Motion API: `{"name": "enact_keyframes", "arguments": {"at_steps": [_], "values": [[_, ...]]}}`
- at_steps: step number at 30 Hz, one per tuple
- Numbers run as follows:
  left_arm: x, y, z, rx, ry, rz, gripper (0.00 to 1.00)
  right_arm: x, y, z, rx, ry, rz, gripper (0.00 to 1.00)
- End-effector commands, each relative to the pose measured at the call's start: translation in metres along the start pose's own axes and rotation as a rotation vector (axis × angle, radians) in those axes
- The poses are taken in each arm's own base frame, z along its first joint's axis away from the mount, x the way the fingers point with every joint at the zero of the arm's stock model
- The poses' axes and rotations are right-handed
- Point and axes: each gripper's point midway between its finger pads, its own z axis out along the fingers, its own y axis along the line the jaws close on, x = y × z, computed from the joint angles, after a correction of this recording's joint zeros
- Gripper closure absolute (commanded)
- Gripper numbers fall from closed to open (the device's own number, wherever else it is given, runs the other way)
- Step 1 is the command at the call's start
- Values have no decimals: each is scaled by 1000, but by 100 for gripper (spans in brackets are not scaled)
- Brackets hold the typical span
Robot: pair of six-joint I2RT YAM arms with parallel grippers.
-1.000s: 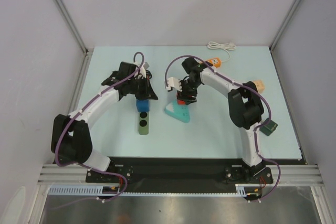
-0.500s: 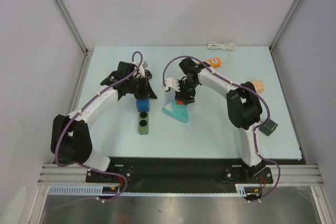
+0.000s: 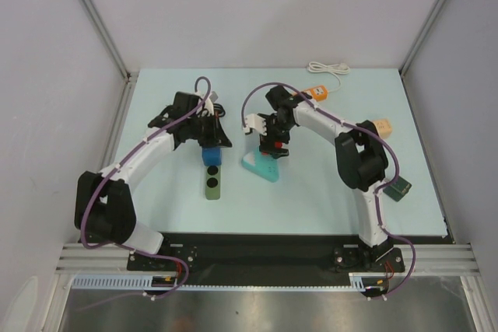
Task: Insert the plug
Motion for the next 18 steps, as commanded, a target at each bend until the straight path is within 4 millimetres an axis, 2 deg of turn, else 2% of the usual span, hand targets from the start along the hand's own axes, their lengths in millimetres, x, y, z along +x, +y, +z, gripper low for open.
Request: {"name": "enact_keyframes", "arguments": {"at_steps": [1,6,8,11,13,14,15,16,17,18], "values": [[-10,-6,-11,14,-55,38,100,-21,-17,-35,95,-69,-20,0],[-12,-5,-12,12,-59,37,100,-29,-25,-73,165,-121,13,0],[-12,-6,-13,16,-60,40,100,-28,-27,-82,181,-136,39,0],[-15,-10,-16,26,-75,55,100,-23,-23,-99,190,-149,113,0],[-18,-18,-23,40,-102,89,96,-30,-26,-122,239,-206,233,0],[-20,-20,-26,37,-121,104,92,-30,-29,-131,278,-213,285,0],[-22,-25,-30,41,-137,136,80,-36,-40,-141,348,-248,337,0],[-22,-39,-38,63,-161,179,70,-44,-41,-162,405,-295,438,0],[-22,-45,-41,73,-174,201,63,-45,-42,-171,445,-313,480,0],[-22,-52,-45,85,-190,232,50,-39,-50,-178,526,-316,515,0]]}}
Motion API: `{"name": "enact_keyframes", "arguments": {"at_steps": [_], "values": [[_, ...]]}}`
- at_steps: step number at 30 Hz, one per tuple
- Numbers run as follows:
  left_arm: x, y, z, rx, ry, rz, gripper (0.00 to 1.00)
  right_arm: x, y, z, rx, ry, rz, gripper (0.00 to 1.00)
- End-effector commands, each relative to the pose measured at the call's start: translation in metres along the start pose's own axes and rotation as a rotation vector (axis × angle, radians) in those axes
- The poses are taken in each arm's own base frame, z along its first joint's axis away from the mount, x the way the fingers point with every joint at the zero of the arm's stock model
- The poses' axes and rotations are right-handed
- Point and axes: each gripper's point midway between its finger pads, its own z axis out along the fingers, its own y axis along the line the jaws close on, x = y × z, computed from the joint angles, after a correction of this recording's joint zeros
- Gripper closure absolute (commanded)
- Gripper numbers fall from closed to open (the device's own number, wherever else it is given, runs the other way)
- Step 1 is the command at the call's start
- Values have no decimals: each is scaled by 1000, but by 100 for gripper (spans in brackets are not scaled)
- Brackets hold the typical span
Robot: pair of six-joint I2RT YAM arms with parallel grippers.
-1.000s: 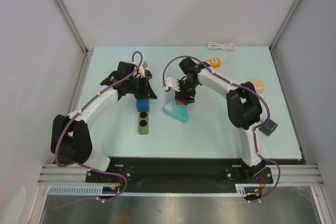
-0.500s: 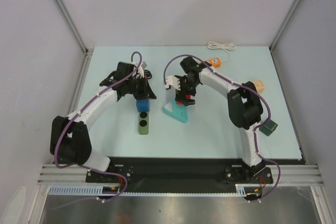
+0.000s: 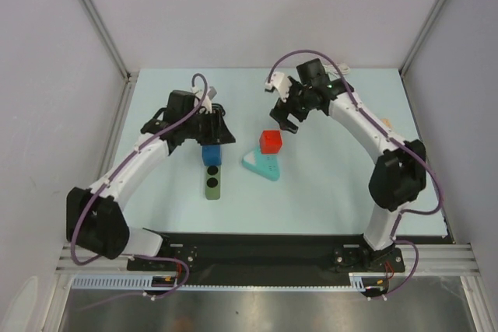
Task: Insert the plug
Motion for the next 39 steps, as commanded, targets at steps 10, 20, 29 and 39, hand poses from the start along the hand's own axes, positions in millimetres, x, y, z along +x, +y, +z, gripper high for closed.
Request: {"name": "enact_keyframes", "arguments": {"at_steps": [10,20,29,39], "values": [[-15,-73,-42,196,-160,233,0,46,-93,-163,800,-292,1041,0],[-9,-85,-42,274,-144,211,5,250,8,-229,1363,109,1788,0],[10,-79,-12,253,-54,212,11,338,61,-241,1484,220,2062,1],[8,-65,-5,168,-60,227,12,365,33,-204,1312,137,1955,3]]}}
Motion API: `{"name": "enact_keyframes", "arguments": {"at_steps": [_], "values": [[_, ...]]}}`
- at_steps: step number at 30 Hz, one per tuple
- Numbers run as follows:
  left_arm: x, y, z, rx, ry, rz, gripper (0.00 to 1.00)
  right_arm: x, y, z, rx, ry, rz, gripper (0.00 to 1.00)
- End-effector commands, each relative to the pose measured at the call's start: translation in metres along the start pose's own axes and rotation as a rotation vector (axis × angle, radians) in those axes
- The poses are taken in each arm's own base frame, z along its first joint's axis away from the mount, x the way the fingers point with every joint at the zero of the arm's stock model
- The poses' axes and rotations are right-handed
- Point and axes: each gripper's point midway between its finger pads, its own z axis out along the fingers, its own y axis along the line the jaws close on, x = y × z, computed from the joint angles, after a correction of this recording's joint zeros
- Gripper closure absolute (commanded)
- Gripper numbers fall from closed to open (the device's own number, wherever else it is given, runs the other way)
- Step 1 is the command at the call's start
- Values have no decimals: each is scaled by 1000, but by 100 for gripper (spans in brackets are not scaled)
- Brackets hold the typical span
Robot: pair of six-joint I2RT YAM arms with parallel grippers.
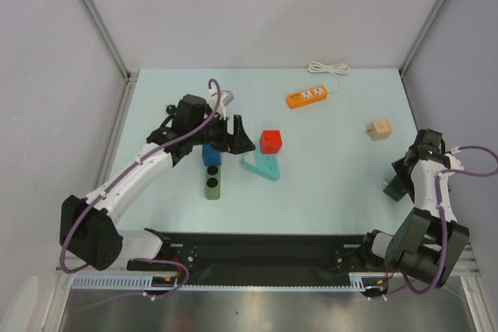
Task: Insert the plug
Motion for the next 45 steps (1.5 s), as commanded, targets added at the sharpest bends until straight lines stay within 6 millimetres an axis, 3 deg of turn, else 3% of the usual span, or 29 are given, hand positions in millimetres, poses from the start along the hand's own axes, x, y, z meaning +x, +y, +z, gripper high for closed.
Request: {"name": "enact_keyframes", "arguments": {"at_steps": [1,4,9,11,14,16,18,19,22,24,25,26,30,31,36,38,41,45], "values": [[-6,3,2,-13,-15,36,12,-10,38,7,-176,-44,-76,4],[-4,4,4,-12,-4,31,15,-12,45,12,-180,-72,-138,4],[-5,5,4,-20,-9,35,19,5,61,22,-240,-43,-247,5],[-5,7,5,-24,-2,33,20,20,58,32,-209,23,-257,6],[-3,5,5,-13,9,32,22,29,48,42,-152,51,-258,9],[-2,6,4,-19,9,31,24,31,52,42,-177,56,-264,15],[-3,6,4,-25,8,34,26,29,58,36,-217,35,-298,25],[-3,6,3,-27,7,34,26,27,63,33,-239,14,-313,38],[-6,5,2,-25,-2,39,27,21,86,10,-326,-61,-400,58],[-7,3,1,-22,-5,41,28,31,106,-9,-412,-80,-502,66],[-7,4,0,-23,-6,40,29,38,118,-19,-477,-66,-538,76],[-9,4,-1,-27,-11,45,29,45,129,-29,-532,-62,-575,79],[-10,5,-4,-40,-22,45,29,101,167,-67,-747,-9,-772,87],[-12,5,-6,-39,-28,46,29,110,166,-61,-707,2,-797,89],[-12,-1,-5,8,-21,26,30,164,186,-88,-816,59,-939,96],[-7,-8,-2,67,-5,13,30,171,189,-91,-822,60,-932,96],[-4,-9,2,81,13,-8,30,183,188,-85,-777,104,-950,90],[-5,-9,0,76,5,-2,29,194,186,-81,-729,119,-999,75]]}}
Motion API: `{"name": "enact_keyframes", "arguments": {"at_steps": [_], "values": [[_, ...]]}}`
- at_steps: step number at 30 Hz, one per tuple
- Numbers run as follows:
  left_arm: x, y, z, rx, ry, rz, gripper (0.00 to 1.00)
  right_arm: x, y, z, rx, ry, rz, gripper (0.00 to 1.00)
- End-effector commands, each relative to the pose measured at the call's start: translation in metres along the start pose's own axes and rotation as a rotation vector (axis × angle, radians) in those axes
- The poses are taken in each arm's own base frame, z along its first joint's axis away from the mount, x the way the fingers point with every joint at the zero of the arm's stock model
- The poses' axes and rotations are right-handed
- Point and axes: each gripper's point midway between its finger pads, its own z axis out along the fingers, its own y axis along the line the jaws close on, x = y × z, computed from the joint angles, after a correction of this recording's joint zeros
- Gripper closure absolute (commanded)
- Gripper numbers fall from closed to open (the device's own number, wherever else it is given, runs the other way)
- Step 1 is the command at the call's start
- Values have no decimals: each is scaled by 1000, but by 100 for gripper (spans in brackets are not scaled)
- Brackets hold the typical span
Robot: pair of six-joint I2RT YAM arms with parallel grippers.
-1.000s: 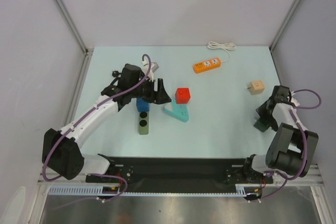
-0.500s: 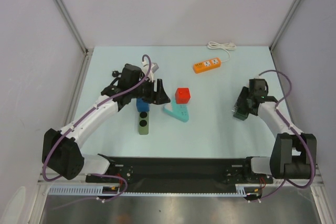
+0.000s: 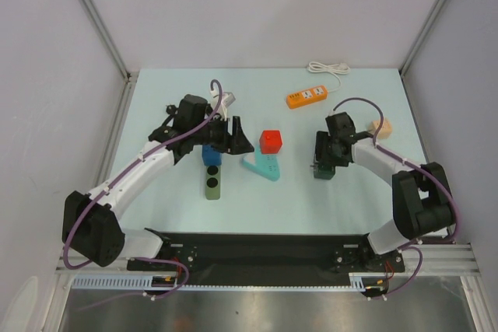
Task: Insert the plug
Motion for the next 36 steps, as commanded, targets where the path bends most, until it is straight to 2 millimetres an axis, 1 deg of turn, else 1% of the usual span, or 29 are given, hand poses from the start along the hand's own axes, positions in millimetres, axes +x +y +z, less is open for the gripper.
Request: {"name": "enact_keyframes", "arguments": {"at_steps": [1,4,5,6,7,8,9,10,11,12,13,14,16,17,18,20,21,22,23,24,25,26,27,28,29,30,33,34,36], "values": [[-13,-11,-4,45,-40,27,29,-13,14,-2,-14,-20,-7,74],[-11,-12,-3,56,-34,28,27,-17,20,-1,-44,-22,-9,70],[-11,-13,-3,62,-34,32,27,-25,20,0,-42,-27,5,70],[-10,-14,-3,71,-32,36,27,-21,21,5,-43,3,13,68],[-10,-18,-3,94,-29,42,27,-20,24,8,-53,19,8,63],[-11,-21,-4,105,-37,59,27,-20,32,8,-82,36,-11,45],[-11,-22,-3,109,-38,67,27,-19,34,8,-83,46,-17,37],[-13,-25,-5,115,-49,86,27,-21,36,6,-87,46,-38,32],[-12,-27,-4,101,-55,105,27,-28,40,2,-94,31,-49,29],[-12,-27,-3,93,-60,139,26,-34,38,-7,-91,13,-52,19],[-13,-32,-5,100,-74,186,25,-41,38,-14,-93,-6,-55,15],[-9,-44,-3,147,-83,251,25,-48,36,-22,-99,-29,-51,13],[-11,-56,-4,173,-121,387,26,-71,32,-45,-136,-95,-28,7],[-14,-72,-7,205,-163,461,27,-78,29,-52,-147,-113,-16,4],[-18,-76,-7,203,-192,560,27,-88,17,-61,-152,-126,24,1],[-26,-98,-6,216,-233,720,19,-101,4,-78,-168,-173,67,1],[-31,-102,-4,203,-244,845,12,-100,-5,-81,-170,-184,96,1],[-32,-106,0,200,-229,903,11,-107,-29,-86,-150,-215,168,1],[-43,-124,0,221,-247,981,10,-115,-40,-102,-158,-273,220,1],[-44,-120,18,218,-208,1083,11,-120,-44,-109,-198,-312,251,1],[-39,-116,29,222,-156,1124,11,-119,-68,-110,-182,-340,320,1],[-52,-128,32,230,-173,1183,12,-123,-70,-126,-207,-399,339,1],[-47,-117,56,229,-121,1243,12,-131,-71,-136,-253,-447,369,1],[-55,-119,61,226,-122,1274,12,-132,-75,-143,-262,-478,383,1],[-56,-116,70,224,-110,1293,12,-134,-82,-154,-263,-522,399,1],[-49,-104,91,230,-65,1317,11,-135,-83,-160,-266,-542,411,1],[-53,-98,116,234,-45,1380,8,-134,-82,-175,-276,-602,397,1],[-50,-93,133,249,-21,1389,8,-134,-82,-177,-276,-611,403,1],[-46,-91,147,274,-8,1444,7,-133,-82,-184,-295,-639,412,1]]}}
